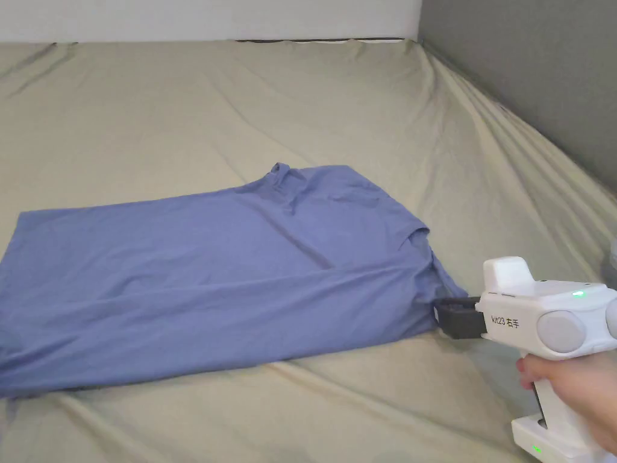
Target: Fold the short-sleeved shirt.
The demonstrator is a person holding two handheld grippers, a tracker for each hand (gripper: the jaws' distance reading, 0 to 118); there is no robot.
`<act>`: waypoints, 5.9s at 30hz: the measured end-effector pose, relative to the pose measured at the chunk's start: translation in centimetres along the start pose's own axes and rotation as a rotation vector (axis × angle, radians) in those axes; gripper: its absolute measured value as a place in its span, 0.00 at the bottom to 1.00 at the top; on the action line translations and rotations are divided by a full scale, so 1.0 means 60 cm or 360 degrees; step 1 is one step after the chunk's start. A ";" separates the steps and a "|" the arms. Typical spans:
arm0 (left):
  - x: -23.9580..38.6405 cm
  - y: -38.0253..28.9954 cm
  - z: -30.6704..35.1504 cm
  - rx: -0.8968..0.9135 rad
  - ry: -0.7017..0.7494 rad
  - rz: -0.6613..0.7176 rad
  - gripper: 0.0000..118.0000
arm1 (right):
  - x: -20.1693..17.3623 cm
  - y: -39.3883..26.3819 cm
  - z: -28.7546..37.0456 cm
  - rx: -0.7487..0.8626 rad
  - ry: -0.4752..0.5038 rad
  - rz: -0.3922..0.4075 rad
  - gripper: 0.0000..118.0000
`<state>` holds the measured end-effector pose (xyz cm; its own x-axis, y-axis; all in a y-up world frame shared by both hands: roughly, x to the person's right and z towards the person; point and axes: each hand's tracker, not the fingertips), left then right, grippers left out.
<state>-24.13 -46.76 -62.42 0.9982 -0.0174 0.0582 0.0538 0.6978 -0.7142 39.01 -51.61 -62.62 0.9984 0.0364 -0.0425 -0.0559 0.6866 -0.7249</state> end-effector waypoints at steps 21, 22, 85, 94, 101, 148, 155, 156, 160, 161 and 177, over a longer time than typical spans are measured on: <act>-0.081 -0.056 0.204 0.0027 -0.0210 0.0075 0.04 | -0.032 -0.078 0.313 0.0188 0.0188 0.0100 0.09; -0.082 -0.073 0.212 -0.0007 -0.0215 0.0044 0.04 | -0.037 -0.096 0.323 0.0164 0.0194 0.0120 0.09; -0.041 0.183 -0.137 0.0058 -0.0082 0.0073 0.02 | -0.083 0.256 -0.098 0.0035 0.0005 0.0032 0.90; -0.042 0.169 -0.162 0.0029 -0.0058 0.0082 0.02 | -0.062 0.220 -0.202 -0.0047 -0.0002 -0.0066 0.37; -0.051 0.173 -0.120 0.0066 -0.0057 0.0101 0.02 | -0.078 0.221 -0.143 0.0009 0.0003 0.0062 0.00; -0.004 -0.111 0.340 0.0538 -0.0166 -0.0106 0.95 | -0.125 -0.134 0.364 0.0384 -0.0152 0.0079 0.94; 0.065 -0.170 0.492 0.0924 -0.0093 0.0007 0.00 | -0.210 -0.157 0.517 0.0964 -0.0126 0.0005 0.00; 0.069 -0.179 0.493 0.0947 -0.0096 0.0002 0.00 | -0.216 -0.165 0.526 0.0896 -0.0147 -0.0024 0.00; 0.058 -0.181 0.457 0.0723 -0.0242 -0.0038 0.00 | -0.252 -0.162 0.528 0.0878 -0.0022 0.0024 0.00; 0.047 -0.176 0.442 0.0654 -0.0259 -0.0023 0.00 | -0.261 -0.159 0.526 0.0874 -0.0028 0.0075 0.00; -0.278 -0.142 0.104 -0.0163 -0.1054 0.0681 0.99 | -0.303 -0.119 0.477 0.0669 -0.0089 0.0082 0.00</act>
<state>-41.40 -47.92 -52.93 0.7101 0.6893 0.1439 -0.2962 0.4778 -0.8270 21.31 -36.43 -36.99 0.9936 0.1097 -0.0256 -0.1112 0.9187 -0.3791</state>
